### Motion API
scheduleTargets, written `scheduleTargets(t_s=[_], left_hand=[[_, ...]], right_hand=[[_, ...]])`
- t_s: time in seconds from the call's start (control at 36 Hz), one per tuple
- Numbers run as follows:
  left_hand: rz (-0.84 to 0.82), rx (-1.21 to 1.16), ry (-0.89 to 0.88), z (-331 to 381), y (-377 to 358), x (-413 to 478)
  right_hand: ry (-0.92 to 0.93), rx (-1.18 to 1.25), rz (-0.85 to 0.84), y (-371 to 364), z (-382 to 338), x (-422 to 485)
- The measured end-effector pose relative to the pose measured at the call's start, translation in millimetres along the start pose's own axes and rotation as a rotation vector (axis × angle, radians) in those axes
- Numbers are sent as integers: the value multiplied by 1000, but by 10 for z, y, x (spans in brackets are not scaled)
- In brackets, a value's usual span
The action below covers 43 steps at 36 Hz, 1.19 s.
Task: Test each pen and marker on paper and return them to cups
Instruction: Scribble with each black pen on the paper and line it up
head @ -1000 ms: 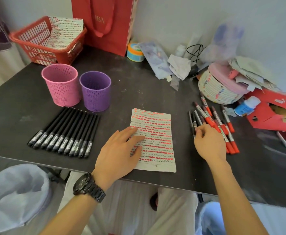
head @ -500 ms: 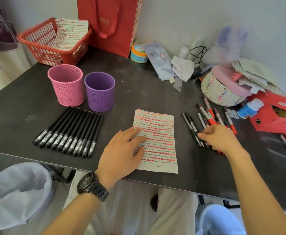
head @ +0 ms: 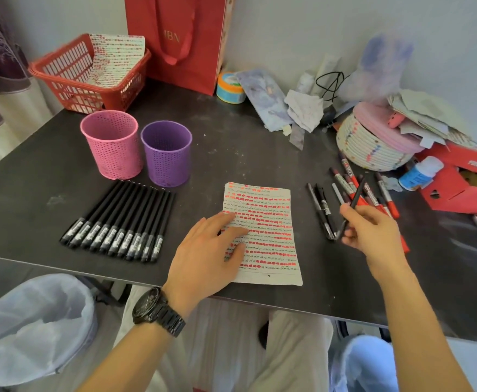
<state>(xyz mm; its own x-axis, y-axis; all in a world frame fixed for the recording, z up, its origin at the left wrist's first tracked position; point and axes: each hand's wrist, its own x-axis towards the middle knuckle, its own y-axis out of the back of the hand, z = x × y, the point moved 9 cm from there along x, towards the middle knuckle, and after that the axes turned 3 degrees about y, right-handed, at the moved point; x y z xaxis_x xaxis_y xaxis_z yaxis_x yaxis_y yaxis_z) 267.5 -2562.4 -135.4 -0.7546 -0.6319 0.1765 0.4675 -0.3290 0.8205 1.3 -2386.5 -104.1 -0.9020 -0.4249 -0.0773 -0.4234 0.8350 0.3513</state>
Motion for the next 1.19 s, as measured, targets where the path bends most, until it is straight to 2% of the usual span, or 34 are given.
scheduleTargets(t_s=[0.11, 0.25, 0.36, 0.5, 0.81, 1.0, 1.06, 1.19], left_hand=[[33, -99, -6, 7, 79, -20], [68, -190, -44, 23, 162, -54], [79, -75, -146, 175, 144, -119], [105, 60, -263, 306, 84, -166], [62, 88, -236, 325, 66, -175], [146, 69, -215, 320, 189, -171], [162, 53, -217, 305, 177, -169], [151, 3, -186, 249, 138, -145]], right_hand=[[-6, 230, -163, -306, -53, -417], [10, 303, -352, -797, -65, -893], [138, 265, -392, -1038, -108, -1049], [241, 229, -378, -1114, -175, -1176], [254, 161, -377, -1105, -92, -1191], [293, 253, -388, -1072, -169, -1219], [277, 333, -331, -1011, -138, -1204], [127, 584, -70, -744, 81, -1055]])
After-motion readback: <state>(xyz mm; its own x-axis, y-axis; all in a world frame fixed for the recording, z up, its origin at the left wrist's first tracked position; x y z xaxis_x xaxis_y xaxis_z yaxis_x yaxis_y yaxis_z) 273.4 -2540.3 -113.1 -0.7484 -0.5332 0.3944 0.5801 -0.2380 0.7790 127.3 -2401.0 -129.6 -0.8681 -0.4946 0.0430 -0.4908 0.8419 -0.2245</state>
